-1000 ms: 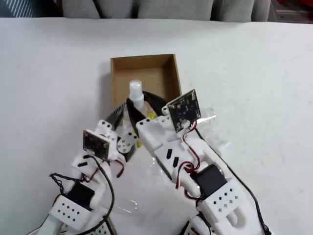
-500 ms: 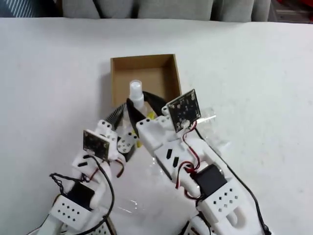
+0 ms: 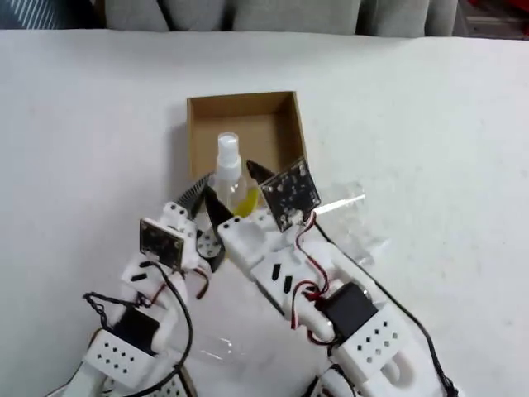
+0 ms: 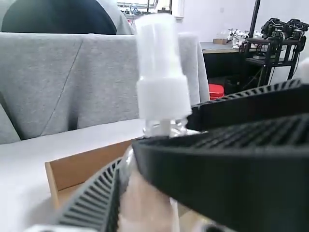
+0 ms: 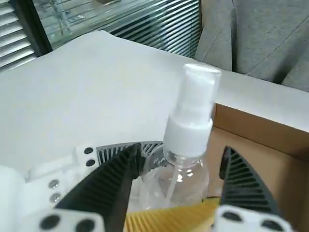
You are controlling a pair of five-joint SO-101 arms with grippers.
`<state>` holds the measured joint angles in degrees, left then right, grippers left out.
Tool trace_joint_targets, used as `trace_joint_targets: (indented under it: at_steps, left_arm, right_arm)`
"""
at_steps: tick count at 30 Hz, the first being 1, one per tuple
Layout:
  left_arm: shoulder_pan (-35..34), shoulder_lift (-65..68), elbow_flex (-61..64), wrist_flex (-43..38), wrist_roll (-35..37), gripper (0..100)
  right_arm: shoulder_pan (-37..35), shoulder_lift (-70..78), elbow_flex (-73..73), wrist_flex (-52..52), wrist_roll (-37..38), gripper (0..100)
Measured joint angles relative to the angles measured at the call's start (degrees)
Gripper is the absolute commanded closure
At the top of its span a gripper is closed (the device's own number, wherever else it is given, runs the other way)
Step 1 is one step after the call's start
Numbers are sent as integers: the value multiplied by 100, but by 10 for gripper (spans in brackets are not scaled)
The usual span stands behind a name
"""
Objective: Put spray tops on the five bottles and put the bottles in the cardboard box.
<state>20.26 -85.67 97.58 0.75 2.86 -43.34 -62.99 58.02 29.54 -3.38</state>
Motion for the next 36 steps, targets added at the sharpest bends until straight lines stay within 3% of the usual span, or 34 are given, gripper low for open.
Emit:
trace_joint_targets:
  at_steps: [7, 21, 36]
  left_arm:
    - [0, 0, 0, 0, 0, 973]
    - [-9, 0, 0, 0, 0, 973]
    - [-9, 0, 0, 132, 0, 973]
  right_arm:
    - [-9, 0, -255, 149, 0, 771]
    - [0, 0, -1503, 2075, 0, 773]
    - [1266, 0, -1512, 3798, 0, 773]
